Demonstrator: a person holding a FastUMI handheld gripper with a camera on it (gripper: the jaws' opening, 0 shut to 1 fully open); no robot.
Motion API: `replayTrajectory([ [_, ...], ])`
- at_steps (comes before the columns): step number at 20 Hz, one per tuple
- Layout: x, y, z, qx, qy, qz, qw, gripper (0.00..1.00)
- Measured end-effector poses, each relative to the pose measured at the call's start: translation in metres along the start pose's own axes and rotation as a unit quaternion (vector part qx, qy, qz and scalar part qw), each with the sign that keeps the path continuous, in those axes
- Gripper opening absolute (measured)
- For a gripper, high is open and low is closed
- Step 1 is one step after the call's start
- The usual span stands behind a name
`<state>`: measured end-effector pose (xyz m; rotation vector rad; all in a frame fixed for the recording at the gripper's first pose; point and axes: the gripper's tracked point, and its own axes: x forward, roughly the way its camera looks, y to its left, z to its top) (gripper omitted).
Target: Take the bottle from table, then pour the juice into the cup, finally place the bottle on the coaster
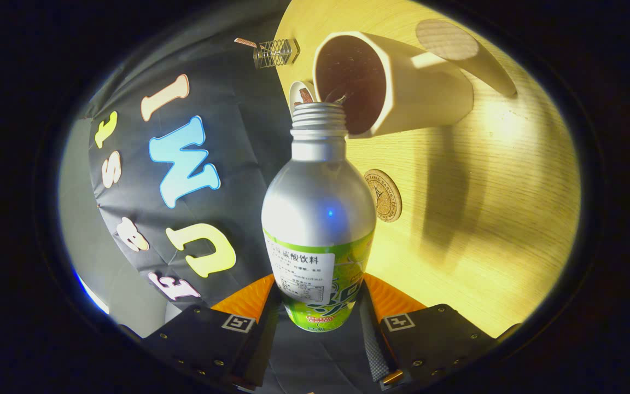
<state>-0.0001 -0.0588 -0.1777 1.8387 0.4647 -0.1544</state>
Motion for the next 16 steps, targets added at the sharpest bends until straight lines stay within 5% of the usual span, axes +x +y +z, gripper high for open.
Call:
replayTrajectory([
  [16,0.0011,0.0091,-0.0038,0.046,0.007,0.01,0.999,0.7],
])
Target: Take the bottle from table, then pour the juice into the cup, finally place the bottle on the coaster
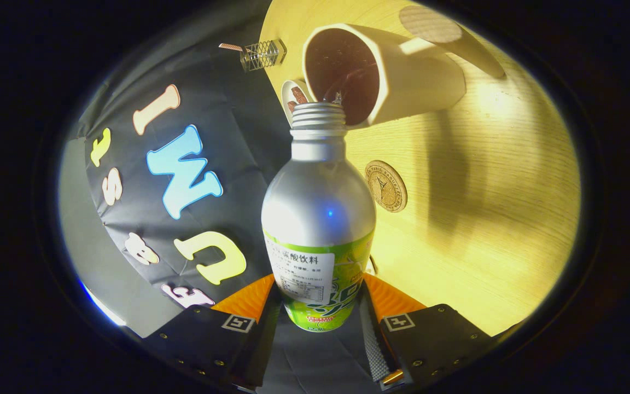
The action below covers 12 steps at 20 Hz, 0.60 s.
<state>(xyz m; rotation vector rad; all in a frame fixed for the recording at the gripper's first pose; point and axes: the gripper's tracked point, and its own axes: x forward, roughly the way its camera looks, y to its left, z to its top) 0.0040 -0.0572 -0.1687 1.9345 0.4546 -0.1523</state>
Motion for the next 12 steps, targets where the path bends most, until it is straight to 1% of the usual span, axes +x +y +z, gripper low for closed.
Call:
replayTrajectory([
  [12,-0.0069,0.0096,0.001,0.045,0.007,0.0,0.999,0.7],
])
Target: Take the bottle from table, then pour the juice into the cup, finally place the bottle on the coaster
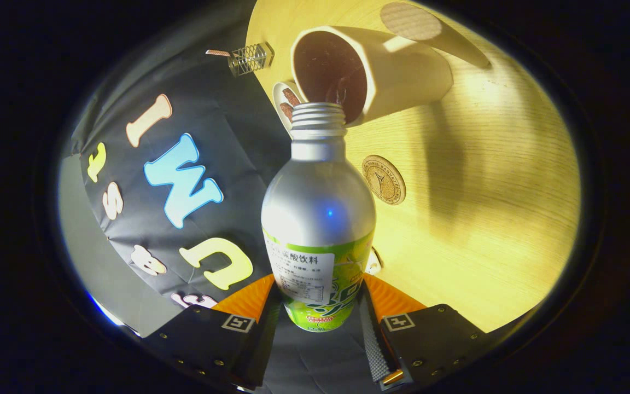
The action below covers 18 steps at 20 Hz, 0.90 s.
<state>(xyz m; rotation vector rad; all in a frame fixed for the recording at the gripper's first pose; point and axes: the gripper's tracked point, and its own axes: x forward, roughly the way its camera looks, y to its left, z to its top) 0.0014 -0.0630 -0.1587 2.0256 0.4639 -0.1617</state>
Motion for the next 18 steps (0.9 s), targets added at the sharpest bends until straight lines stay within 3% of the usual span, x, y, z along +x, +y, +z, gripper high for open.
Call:
replayTrajectory([
  [18,0.0,0.02,0.014,0.066,-0.001,-0.002,0.998,0.7],
])
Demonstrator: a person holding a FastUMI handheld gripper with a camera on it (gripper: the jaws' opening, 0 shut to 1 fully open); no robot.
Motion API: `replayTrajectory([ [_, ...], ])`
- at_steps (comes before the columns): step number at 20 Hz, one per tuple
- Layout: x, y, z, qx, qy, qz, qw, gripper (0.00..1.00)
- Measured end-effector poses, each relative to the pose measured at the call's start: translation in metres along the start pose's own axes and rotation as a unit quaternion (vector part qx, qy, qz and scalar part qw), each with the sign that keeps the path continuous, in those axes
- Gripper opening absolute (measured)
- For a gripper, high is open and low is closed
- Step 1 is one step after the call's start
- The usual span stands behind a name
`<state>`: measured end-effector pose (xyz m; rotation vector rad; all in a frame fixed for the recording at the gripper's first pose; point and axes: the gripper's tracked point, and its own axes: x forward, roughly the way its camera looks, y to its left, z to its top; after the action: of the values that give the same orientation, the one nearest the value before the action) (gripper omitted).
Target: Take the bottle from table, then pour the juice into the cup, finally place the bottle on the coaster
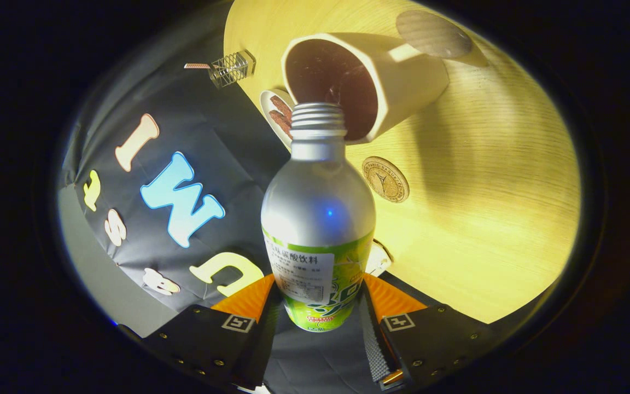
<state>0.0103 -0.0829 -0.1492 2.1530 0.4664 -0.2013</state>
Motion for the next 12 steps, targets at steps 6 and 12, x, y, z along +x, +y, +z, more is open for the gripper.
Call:
replayTrajectory([
  [6,-0.0043,0.003,0.0027,0.013,-0.002,-0.004,1.0,0.7],
  [12,-0.0062,0.0106,-0.0001,0.025,-0.003,-0.006,1.0,0.7],
])
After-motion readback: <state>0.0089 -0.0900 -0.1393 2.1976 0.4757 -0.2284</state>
